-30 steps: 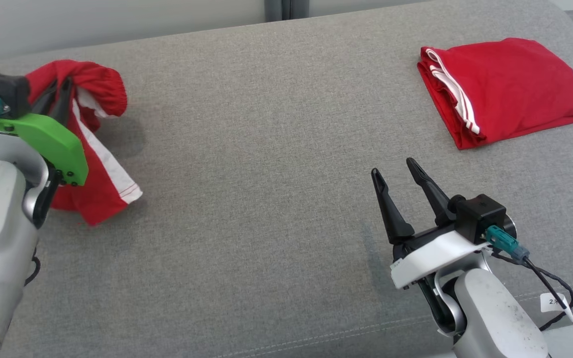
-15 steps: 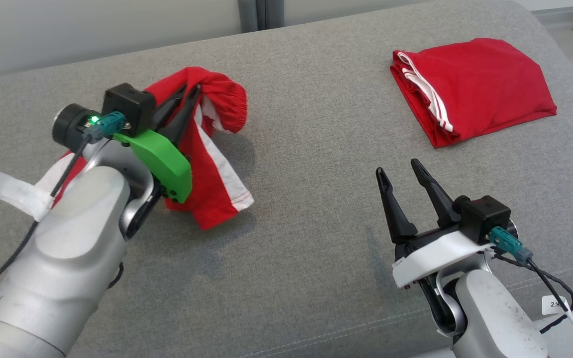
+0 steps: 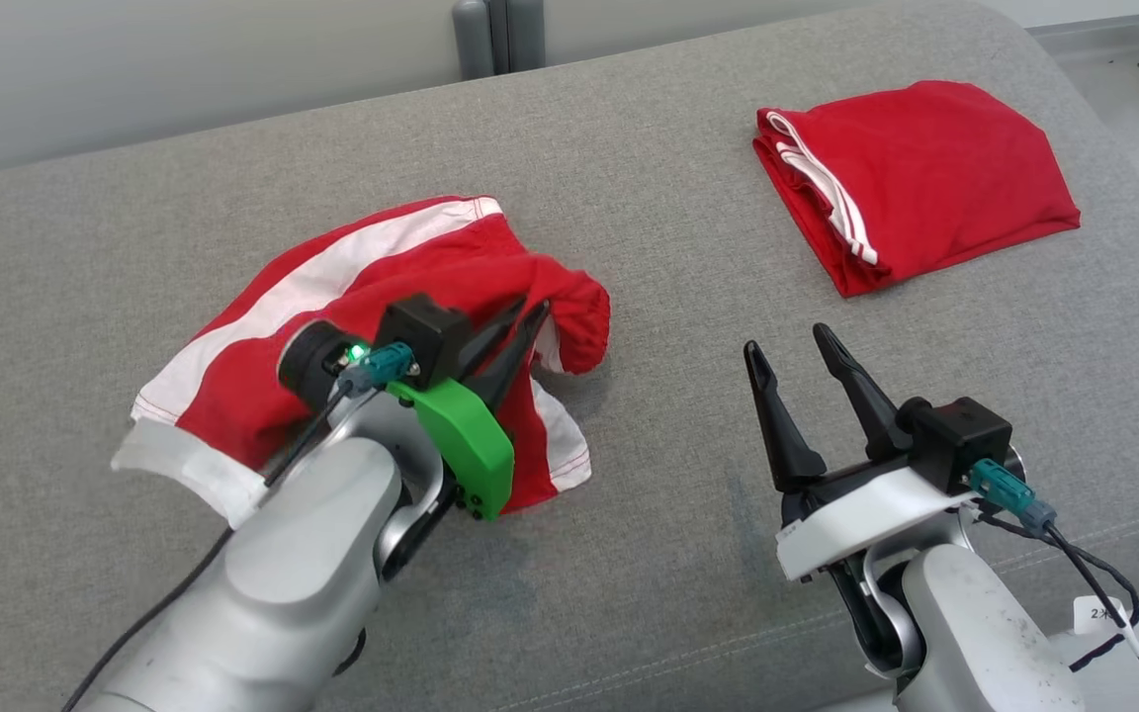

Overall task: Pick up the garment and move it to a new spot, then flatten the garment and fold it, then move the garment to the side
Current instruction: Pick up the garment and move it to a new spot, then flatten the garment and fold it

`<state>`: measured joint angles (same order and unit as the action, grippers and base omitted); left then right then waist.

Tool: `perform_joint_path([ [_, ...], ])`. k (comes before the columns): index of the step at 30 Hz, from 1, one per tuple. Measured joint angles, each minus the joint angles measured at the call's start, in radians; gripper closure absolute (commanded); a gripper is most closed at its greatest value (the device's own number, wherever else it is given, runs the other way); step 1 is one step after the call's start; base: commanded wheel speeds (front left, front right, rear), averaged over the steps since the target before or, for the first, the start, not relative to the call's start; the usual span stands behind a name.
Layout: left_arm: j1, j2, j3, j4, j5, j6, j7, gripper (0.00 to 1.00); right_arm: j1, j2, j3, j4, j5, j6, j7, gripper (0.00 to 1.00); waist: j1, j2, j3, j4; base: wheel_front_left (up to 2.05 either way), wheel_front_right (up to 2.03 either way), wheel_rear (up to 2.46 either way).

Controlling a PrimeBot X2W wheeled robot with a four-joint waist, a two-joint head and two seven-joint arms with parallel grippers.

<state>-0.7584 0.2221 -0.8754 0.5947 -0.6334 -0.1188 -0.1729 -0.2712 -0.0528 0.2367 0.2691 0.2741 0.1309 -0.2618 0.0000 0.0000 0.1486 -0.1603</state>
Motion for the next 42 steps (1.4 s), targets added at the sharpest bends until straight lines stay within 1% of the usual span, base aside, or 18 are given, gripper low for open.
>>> perform_joint_path([
  [9,0.087,-0.075,-0.039,0.147,-0.02,-0.004,-0.055,1.0,0.001,0.001,0.01,0.007,-0.002,0.0,0.0,0.0,0.0,0.0,-0.018,0.005,0.0,0.0,0.0],
  [10,0.09,-0.083,-0.039,0.156,-0.023,-0.004,-0.063,0.85,0.001,0.001,0.01,0.007,-0.002,0.0,0.0,0.0,0.0,0.0,-0.02,0.007,0.0,0.0,0.0],
  [11,0.092,-0.089,-0.038,0.163,-0.025,-0.004,-0.068,0.39,0.002,0.001,0.01,0.007,-0.003,0.0,0.0,0.0,0.0,0.0,-0.023,0.01,0.0,0.0,0.0],
  [12,0.092,-0.095,-0.035,0.167,-0.025,-0.005,-0.075,0.0,0.003,0.001,0.01,0.008,-0.003,0.0,0.0,0.0,0.0,0.0,-0.025,0.013,0.0,0.0,0.0],
  [16,0.096,-0.11,-0.007,0.168,-0.024,-0.003,-0.085,0.0,0.01,0.002,0.011,0.012,-0.003,0.0,-0.001,0.0,0.0,0.0,-0.036,0.027,0.0,0.0,0.0],
  [18,0.107,-0.111,0.01,0.15,-0.01,0.005,-0.086,0.0,0.019,0.002,0.009,0.012,-0.003,0.0,-0.001,0.0,0.0,0.0,-0.041,0.035,0.0,0.0,0.0],
  [21,0.136,-0.111,0.048,0.1,0.02,0.025,-0.088,0.0,0.027,0.002,0.004,0.011,-0.004,0.0,-0.001,0.0,0.0,0.0,-0.05,0.047,0.0,0.0,0.0],
  [23,0.174,-0.105,0.084,0.046,0.063,0.049,-0.09,0.0,0.043,0.002,-0.005,0.008,-0.005,0.0,-0.001,0.0,0.0,0.0,-0.06,0.062,0.0,0.0,0.0],
  [28,0.242,-0.091,0.122,-0.004,0.114,0.075,-0.09,0.0,0.047,0.002,-0.009,0.0,-0.009,0.0,-0.001,0.0,0.0,0.0,-0.075,0.085,0.0,0.0,0.0],
  [34,0.31,-0.091,0.146,-0.011,0.137,0.074,-0.09,0.0,0.048,0.002,-0.015,-0.012,-0.012,0.0,-0.001,0.0,0.0,0.0,-0.067,0.099,0.0,0.0,0.0],
  [42,0.338,-0.113,0.136,0.07,0.16,0.049,-0.09,0.0,0.041,0.002,-0.006,-0.015,-0.012,0.0,-0.001,0.0,0.0,0.0,-0.045,0.084,0.0,0.0,0.0],
])
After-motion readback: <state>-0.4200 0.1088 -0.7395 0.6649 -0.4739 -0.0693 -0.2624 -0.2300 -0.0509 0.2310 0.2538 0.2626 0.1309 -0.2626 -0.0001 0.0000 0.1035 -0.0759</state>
